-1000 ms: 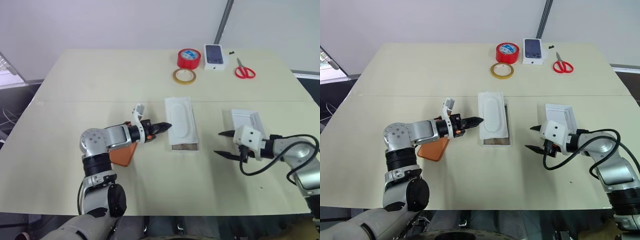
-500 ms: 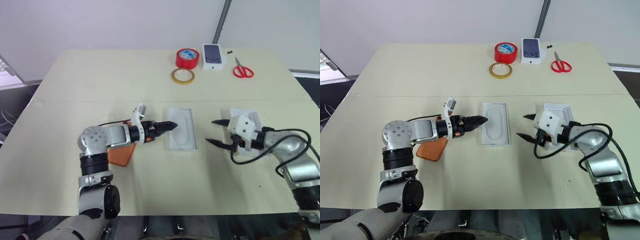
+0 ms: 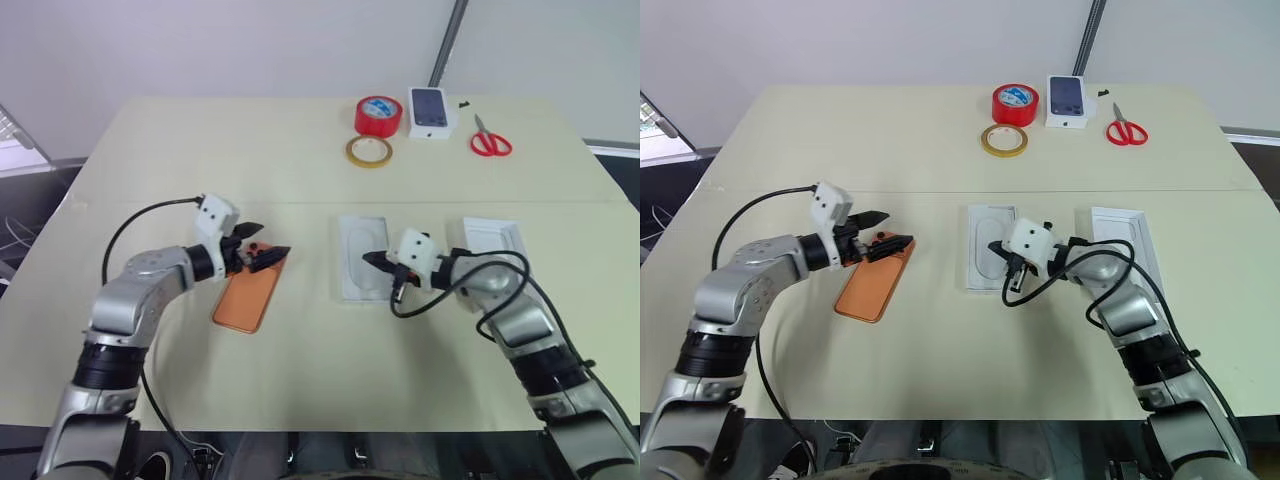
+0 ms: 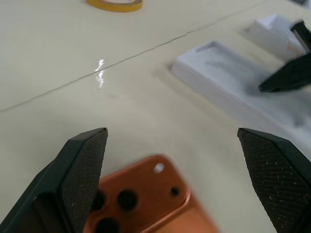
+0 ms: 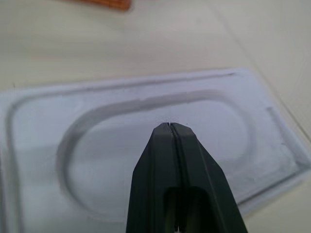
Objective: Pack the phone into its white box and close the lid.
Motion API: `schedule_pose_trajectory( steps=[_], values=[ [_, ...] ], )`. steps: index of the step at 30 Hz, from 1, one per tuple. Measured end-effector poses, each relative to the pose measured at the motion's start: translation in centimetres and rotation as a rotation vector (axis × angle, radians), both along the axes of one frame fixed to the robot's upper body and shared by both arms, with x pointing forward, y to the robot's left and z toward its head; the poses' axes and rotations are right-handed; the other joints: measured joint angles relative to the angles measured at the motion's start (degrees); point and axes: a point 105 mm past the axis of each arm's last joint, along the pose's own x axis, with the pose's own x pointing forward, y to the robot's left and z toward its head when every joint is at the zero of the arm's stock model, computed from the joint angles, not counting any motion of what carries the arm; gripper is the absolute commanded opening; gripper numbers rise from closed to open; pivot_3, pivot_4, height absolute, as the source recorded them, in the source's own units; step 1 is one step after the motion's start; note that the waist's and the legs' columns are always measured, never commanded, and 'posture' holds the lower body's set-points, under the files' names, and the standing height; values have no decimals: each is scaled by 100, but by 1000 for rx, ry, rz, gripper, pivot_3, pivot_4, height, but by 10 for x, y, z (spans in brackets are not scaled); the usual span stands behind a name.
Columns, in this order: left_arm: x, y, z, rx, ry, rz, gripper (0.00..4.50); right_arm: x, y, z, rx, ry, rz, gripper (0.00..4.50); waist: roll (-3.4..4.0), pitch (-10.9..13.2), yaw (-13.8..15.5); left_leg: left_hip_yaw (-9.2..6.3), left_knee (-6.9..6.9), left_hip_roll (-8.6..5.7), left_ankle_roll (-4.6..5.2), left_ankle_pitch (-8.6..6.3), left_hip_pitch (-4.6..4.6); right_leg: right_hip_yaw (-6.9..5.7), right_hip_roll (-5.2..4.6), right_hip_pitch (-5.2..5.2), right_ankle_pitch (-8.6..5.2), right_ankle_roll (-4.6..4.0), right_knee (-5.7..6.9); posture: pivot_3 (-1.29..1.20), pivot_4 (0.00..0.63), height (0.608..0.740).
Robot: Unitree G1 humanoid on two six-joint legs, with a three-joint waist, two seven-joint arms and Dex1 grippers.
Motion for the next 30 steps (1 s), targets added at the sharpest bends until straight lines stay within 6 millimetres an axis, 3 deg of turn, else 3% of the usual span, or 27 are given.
schedule_pose_trajectory(
  steps=[6,10,15,18,25,30],
  values=[
    [1,7,-4,35,-62,3,4500,-3,-10,-6,-159,9,64,43,-1,-1,17,0,8,0,39,-22,-8,-1,-1,-2,1,1,-1,0,150,740],
    [2,7,-2,15,-67,19,4500,-4,-12,-4,-173,21,78,43,-1,-1,15,0,7,0,42,-23,-8,-1,-1,-4,1,2,2,0,150,740],
    [-1,9,-10,11,-26,34,4500,-6,6,-5,-79,60,96,43,-1,-1,-25,0,8,0,41,-22,-8,-1,0,-7,1,2,8,0,150,740],
    [-1,16,-13,-30,64,67,4500,-5,19,0,5,61,89,43,-1,-1,-41,0,8,0,42,-22,-8,-1,0,-13,1,2,21,0,150,740],
    [-1,46,5,-177,346,150,4500,5,20,13,36,-7,38,43,-1,0,-110,0,10,-2,41,-22,-13,-1,0,-29,1,2,43,0,150,740],
    [-19,62,-8,-250,648,152,4500,4,61,51,174,-34,94,43,-1,1,-206,3,7,2,18,-8,-14,1,9,-61,1,2,81,0,150,740]
  ],
)
